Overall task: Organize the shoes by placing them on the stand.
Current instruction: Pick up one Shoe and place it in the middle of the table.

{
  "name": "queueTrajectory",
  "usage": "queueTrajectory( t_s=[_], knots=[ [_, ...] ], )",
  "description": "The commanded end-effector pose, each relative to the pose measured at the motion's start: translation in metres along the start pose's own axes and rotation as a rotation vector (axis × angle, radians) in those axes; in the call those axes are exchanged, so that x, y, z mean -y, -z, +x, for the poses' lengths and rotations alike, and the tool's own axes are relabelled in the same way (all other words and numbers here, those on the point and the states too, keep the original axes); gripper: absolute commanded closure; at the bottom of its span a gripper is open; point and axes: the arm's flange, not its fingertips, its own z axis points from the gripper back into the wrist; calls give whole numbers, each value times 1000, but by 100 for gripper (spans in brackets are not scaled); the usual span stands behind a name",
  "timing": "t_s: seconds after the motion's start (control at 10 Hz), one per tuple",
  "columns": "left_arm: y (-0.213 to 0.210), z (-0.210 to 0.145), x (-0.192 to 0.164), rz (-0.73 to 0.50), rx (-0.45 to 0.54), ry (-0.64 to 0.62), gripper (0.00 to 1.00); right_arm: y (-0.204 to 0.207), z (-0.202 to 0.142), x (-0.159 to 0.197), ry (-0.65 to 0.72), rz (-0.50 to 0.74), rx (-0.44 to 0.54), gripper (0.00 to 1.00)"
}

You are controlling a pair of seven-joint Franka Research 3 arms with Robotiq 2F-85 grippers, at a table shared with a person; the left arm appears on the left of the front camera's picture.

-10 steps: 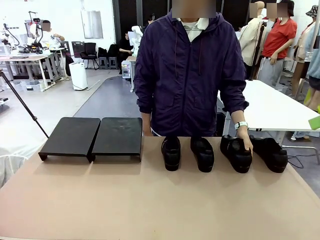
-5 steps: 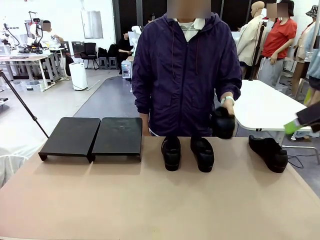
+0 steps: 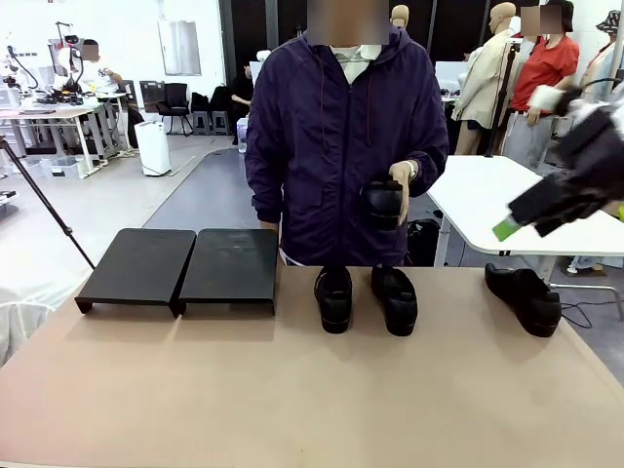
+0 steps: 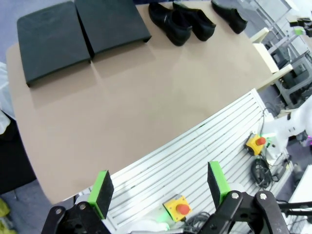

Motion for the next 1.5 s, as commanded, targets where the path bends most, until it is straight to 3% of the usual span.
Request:
queueTrajectory(
  t_s=[0.0,0.2,0.8,1.0,1.2,1.4],
  knots=[
    [-2,1,0,-14,1,12,0,-49,-62,-4,-8,85,-9,0],
    [-2,1,0,-14,1,12,0,-76,-105,-6,60,75,14,0],
    [-2,1,0,-14,1,12,0,-57,-93,13,87,81,20,0],
    [-2,1,0,-14,1,12,0,-35,-63,16,47,61,10,0],
    [-2,1,0,-14,1,12,0,26,-3,29,-34,55,-21,0],
    [-2,1,0,-14,1,12,0,81,35,28,-74,35,-37,0]
  ],
)
